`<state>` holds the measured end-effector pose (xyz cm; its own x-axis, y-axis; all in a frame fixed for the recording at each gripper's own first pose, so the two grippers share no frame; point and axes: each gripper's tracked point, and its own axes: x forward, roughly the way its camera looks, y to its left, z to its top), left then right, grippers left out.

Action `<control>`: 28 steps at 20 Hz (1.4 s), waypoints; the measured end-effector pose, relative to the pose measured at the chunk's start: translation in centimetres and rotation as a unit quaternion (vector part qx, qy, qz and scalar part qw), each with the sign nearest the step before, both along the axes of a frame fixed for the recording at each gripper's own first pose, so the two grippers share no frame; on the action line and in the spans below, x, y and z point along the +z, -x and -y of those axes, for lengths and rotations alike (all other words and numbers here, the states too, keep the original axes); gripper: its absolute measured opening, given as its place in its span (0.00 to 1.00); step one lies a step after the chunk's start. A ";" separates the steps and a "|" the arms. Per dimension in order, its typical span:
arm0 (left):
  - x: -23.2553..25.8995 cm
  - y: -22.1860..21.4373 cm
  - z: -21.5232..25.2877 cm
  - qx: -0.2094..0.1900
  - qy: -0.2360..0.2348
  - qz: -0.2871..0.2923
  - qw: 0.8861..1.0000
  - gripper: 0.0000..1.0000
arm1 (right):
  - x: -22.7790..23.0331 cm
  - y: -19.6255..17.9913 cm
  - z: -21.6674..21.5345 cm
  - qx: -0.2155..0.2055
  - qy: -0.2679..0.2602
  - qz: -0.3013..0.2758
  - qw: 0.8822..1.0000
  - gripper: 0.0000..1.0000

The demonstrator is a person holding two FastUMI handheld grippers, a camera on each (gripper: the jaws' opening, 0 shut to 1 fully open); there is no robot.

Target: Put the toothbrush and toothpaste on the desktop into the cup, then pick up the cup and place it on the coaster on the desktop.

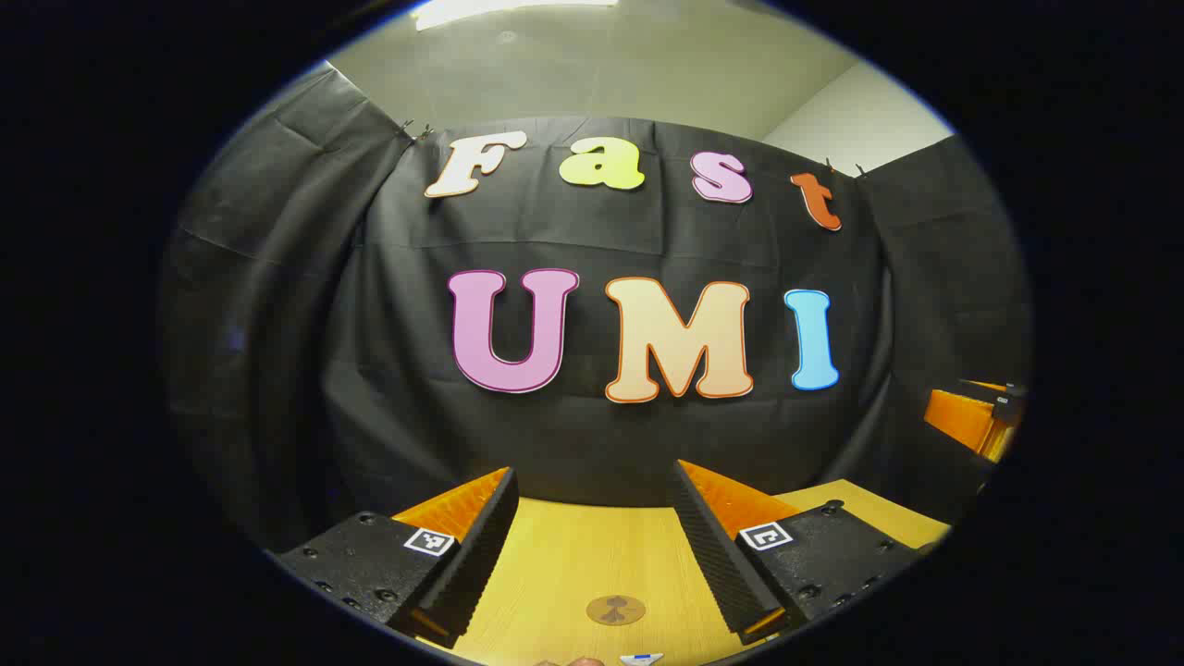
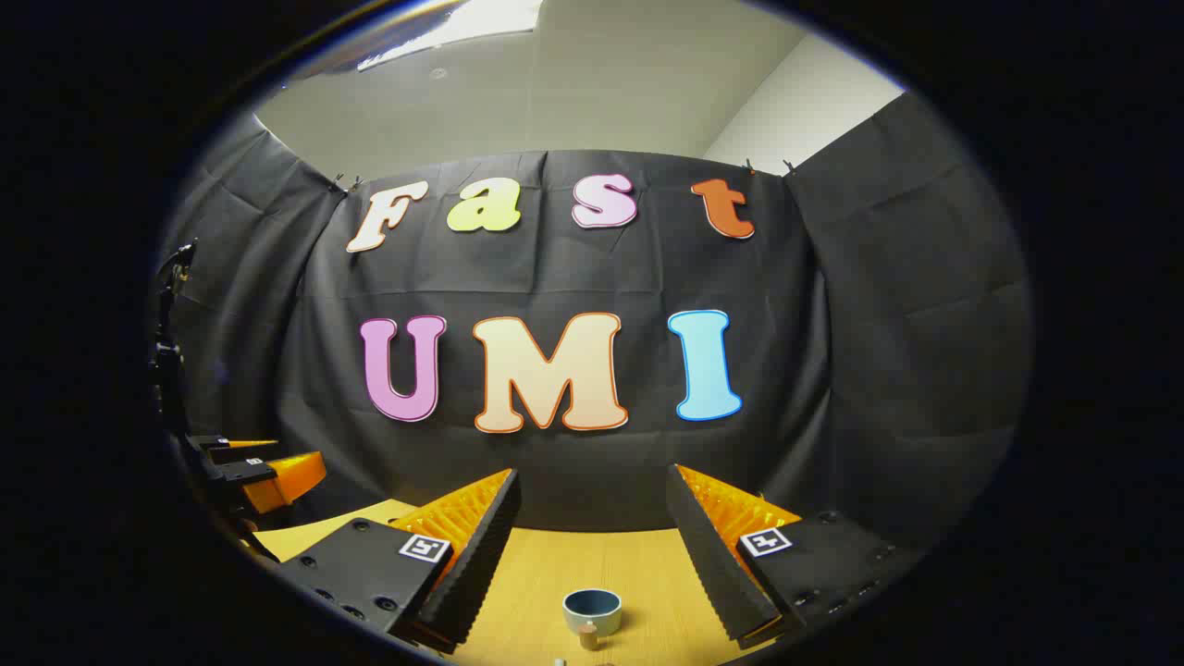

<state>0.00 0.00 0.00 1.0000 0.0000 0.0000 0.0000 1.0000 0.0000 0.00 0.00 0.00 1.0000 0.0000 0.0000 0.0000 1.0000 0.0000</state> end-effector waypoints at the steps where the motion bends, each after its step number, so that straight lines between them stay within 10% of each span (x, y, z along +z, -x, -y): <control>1: 0.1 0.1 -0.2 0.001 -0.002 0.002 1.000 0.95 | -0.1 0.1 -0.2 0.004 0.000 -0.003 1.000 0.97; 18: 0.1 0.0 -0.4 0.000 -0.012 0.010 1.000 0.99 | -7.0 -1.6 -1.5 0.025 0.007 -0.091 0.996 0.98; 28: -0.9 0.7 -2.0 0.022 -0.022 -0.007 1.000 0.99 | -21.4 -0.2 -1.8 0.039 0.014 -0.277 0.960 0.95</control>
